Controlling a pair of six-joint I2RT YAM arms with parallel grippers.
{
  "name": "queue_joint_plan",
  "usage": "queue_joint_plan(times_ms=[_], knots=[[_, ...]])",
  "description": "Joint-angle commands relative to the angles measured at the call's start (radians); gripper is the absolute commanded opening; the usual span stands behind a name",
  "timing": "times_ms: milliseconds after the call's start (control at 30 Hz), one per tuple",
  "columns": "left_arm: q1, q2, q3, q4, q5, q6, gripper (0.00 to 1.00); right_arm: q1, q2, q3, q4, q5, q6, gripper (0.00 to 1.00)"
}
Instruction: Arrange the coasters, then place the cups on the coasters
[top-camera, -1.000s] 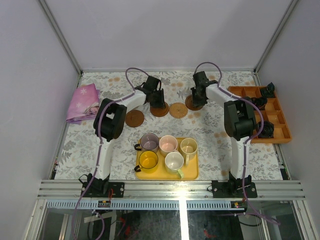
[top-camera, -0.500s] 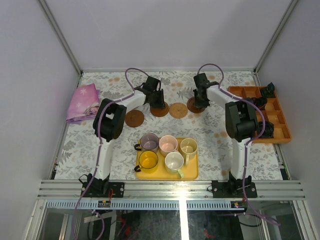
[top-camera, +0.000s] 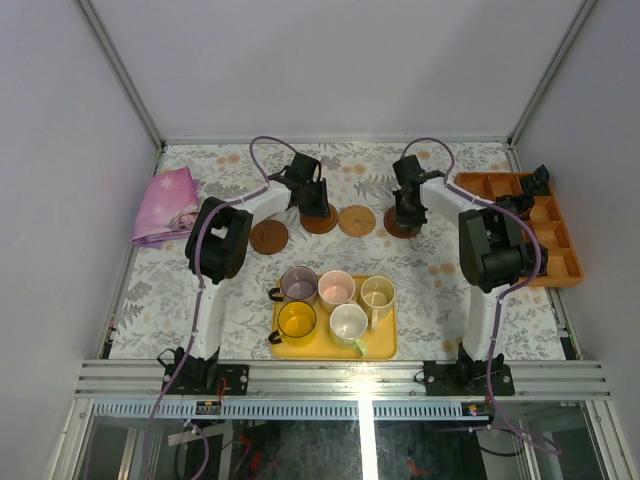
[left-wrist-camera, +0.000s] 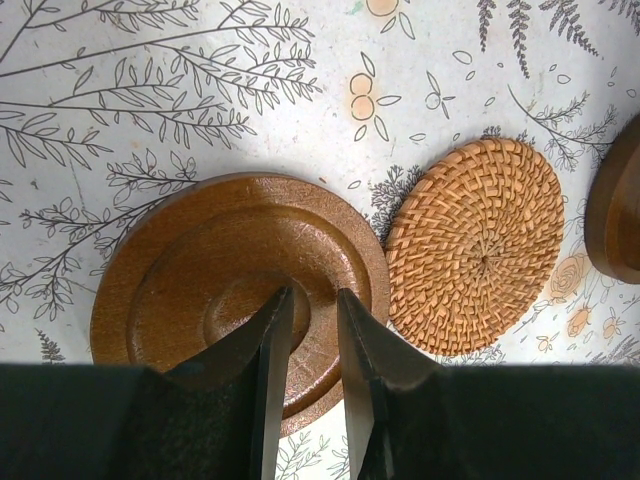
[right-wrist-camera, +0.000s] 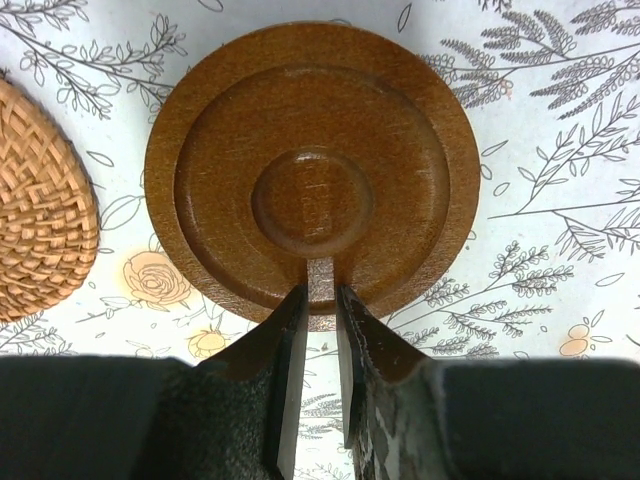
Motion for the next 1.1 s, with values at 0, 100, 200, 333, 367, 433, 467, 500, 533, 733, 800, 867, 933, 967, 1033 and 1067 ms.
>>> queue_joint_plan(times_ms=[0,100,200,333,367,433,467,500,533,733,800,867,933,967,1033,1067], knots=[[0.004,-0.012,-0.033,-0.016,-0.012,0.008,0.25,-0.004,-0.014,-0.055,-0.079,-0.079,-0.006,0.24],[0.004,-0.017,-0.039,-0.014,-0.011,0.006,0.24,-0.002,-0.022,-0.068,-0.069,-0.102,-0.014,0.24],[0.004,-0.020,-0.045,-0.014,-0.011,0.007,0.24,0.001,-0.021,-0.065,-0.060,-0.125,-0.028,0.24],[0.004,-0.026,-0.054,-0.014,-0.018,0.007,0.24,0.011,-0.006,-0.036,-0.053,-0.167,-0.044,0.23],[0.004,-0.028,-0.057,-0.014,-0.020,0.006,0.24,0.013,0.002,-0.026,-0.052,-0.172,-0.046,0.23],[0.004,-0.031,-0.064,-0.014,-0.024,0.005,0.24,0.017,0.018,-0.007,-0.052,-0.179,-0.048,0.23],[0.003,-0.034,-0.069,-0.015,-0.026,0.003,0.24,0.020,0.028,0.002,-0.052,-0.179,-0.047,0.23],[0.004,-0.036,-0.074,-0.015,-0.029,0.000,0.24,0.020,0.033,0.009,-0.052,-0.179,-0.047,0.23],[0.004,-0.038,-0.080,-0.015,-0.032,-0.003,0.24,0.023,0.040,0.016,-0.052,-0.179,-0.046,0.23],[0.005,-0.056,-0.112,-0.014,-0.051,-0.006,0.24,0.023,0.076,0.048,-0.050,-0.158,-0.052,0.23],[0.006,-0.058,-0.117,-0.016,-0.057,-0.004,0.24,0.023,0.092,0.065,-0.053,-0.147,-0.056,0.23],[0.007,-0.062,-0.125,-0.020,-0.061,-0.006,0.24,0.023,0.109,0.080,-0.050,-0.137,-0.057,0.23],[0.009,-0.066,-0.133,-0.021,-0.063,-0.005,0.24,0.023,0.127,0.097,-0.050,-0.133,-0.055,0.23],[0.010,-0.066,-0.138,-0.022,-0.064,-0.004,0.24,0.023,0.138,0.107,-0.050,-0.133,-0.055,0.23],[0.012,-0.069,-0.142,-0.025,-0.066,-0.004,0.23,0.023,0.157,0.126,-0.051,-0.137,-0.053,0.23],[0.014,-0.071,-0.143,-0.028,-0.068,-0.003,0.23,0.023,0.165,0.139,-0.053,-0.140,-0.052,0.23]])
